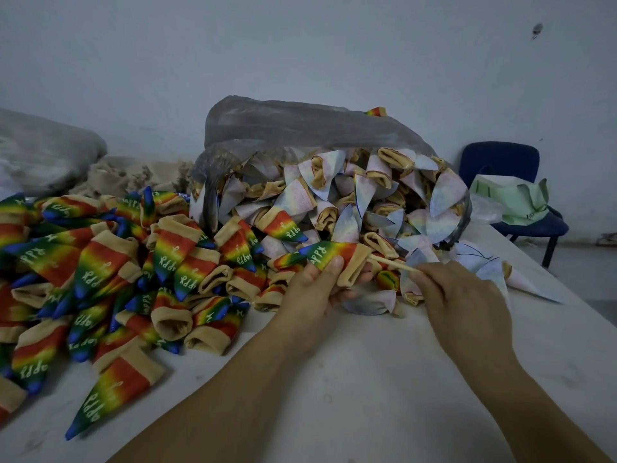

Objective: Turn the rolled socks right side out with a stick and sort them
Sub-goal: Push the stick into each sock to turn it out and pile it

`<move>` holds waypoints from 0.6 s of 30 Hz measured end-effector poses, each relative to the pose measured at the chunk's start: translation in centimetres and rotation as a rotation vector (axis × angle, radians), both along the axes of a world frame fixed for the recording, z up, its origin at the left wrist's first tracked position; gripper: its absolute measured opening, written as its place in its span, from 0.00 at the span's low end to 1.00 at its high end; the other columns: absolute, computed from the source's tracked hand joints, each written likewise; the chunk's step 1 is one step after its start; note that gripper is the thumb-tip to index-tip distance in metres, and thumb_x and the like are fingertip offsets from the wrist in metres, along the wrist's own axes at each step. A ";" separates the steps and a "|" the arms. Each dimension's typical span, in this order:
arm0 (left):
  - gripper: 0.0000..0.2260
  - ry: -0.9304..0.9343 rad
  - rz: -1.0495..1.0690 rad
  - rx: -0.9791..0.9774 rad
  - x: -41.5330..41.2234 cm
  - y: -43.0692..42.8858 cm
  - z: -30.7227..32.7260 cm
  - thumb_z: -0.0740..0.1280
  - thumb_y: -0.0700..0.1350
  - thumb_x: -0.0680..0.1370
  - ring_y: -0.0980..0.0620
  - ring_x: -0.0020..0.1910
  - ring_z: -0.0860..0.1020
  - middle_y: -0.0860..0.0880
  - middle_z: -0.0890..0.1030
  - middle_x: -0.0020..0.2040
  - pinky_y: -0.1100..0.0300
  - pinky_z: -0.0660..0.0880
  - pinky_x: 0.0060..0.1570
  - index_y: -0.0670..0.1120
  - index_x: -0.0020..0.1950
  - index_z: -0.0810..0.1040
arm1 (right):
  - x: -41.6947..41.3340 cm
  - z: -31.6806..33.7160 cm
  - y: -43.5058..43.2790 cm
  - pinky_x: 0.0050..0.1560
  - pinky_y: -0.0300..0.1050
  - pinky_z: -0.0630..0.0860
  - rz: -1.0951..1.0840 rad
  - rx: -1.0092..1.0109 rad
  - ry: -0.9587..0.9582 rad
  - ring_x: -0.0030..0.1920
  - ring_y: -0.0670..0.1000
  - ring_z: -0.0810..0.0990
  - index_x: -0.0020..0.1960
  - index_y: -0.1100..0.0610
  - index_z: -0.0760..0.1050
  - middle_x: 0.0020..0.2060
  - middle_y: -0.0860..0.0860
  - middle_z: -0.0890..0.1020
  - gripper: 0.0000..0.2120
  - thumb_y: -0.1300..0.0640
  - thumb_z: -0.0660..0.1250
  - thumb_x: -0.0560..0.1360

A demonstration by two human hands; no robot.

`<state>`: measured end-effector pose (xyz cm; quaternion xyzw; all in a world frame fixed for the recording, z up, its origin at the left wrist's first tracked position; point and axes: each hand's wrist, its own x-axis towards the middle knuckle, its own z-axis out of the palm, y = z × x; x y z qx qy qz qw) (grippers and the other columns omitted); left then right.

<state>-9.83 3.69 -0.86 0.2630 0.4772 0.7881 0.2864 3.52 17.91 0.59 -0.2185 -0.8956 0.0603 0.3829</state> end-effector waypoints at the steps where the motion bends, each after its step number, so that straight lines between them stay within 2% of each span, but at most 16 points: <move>1: 0.12 0.019 0.011 -0.012 0.2 0.1 -0.1 0.59 0.46 0.83 0.50 0.55 0.83 0.46 0.85 0.55 0.66 0.79 0.41 0.47 0.57 0.82 | -0.2 -0.3 -0.2 0.37 0.49 0.71 0.007 -0.097 0.002 0.35 0.53 0.76 0.48 0.52 0.80 0.36 0.49 0.78 0.16 0.46 0.57 0.78; 3: 0.12 0.044 0.031 -0.021 0.3 0.3 -0.1 0.59 0.46 0.84 0.50 0.55 0.84 0.46 0.85 0.54 0.66 0.79 0.41 0.46 0.58 0.81 | -0.4 -0.9 -0.3 0.35 0.45 0.70 -0.003 -0.227 0.016 0.37 0.50 0.75 0.50 0.50 0.80 0.39 0.47 0.79 0.15 0.45 0.58 0.78; 4: 0.12 0.062 0.039 -0.022 0.2 0.3 -0.2 0.59 0.46 0.84 0.50 0.55 0.84 0.46 0.86 0.54 0.66 0.80 0.42 0.46 0.58 0.81 | -0.4 -1.0 -0.3 0.36 0.45 0.69 -0.010 -0.231 0.024 0.38 0.50 0.76 0.50 0.50 0.80 0.40 0.47 0.79 0.14 0.45 0.58 0.78; 7: 0.12 0.105 0.060 -0.037 0.1 0.3 -0.3 0.59 0.47 0.84 0.50 0.55 0.83 0.48 0.86 0.54 0.65 0.79 0.42 0.49 0.57 0.82 | -0.3 -0.4 0.1 0.40 0.50 0.71 0.038 -0.101 0.055 0.37 0.54 0.77 0.49 0.54 0.81 0.38 0.50 0.80 0.17 0.45 0.58 0.76; 11: 0.13 0.050 0.083 -0.008 -0.3 0.3 -0.7 0.61 0.47 0.83 0.49 0.55 0.84 0.47 0.86 0.53 0.62 0.80 0.44 0.51 0.52 0.86 | 0.1 0.4 1.2 0.39 0.52 0.71 0.071 0.074 0.026 0.34 0.56 0.78 0.46 0.55 0.82 0.34 0.52 0.80 0.18 0.47 0.57 0.76; 13: 0.11 -0.057 0.069 0.075 -0.6 0.2 -0.6 0.62 0.47 0.82 0.49 0.55 0.84 0.46 0.85 0.54 0.62 0.81 0.44 0.47 0.55 0.84 | 0.2 0.2 1.5 0.40 0.51 0.71 0.060 0.007 0.040 0.36 0.54 0.78 0.47 0.55 0.81 0.36 0.51 0.81 0.16 0.47 0.58 0.76; 15: 0.12 -0.131 0.038 0.151 -0.6 0.3 -0.5 0.64 0.48 0.79 0.49 0.56 0.83 0.45 0.85 0.56 0.63 0.80 0.43 0.44 0.58 0.81 | 0.0 -0.2 1.3 0.37 0.46 0.68 0.030 -0.137 0.049 0.35 0.50 0.75 0.47 0.53 0.80 0.37 0.48 0.79 0.14 0.46 0.59 0.77; 18: 0.13 -0.184 -0.024 0.210 -0.5 0.5 -0.3 0.65 0.48 0.77 0.50 0.55 0.84 0.44 0.85 0.55 0.63 0.81 0.44 0.45 0.54 0.85 | -0.7 -0.9 0.5 0.32 0.40 0.64 -0.020 -0.337 0.013 0.33 0.44 0.71 0.45 0.49 0.75 0.33 0.43 0.75 0.12 0.43 0.57 0.77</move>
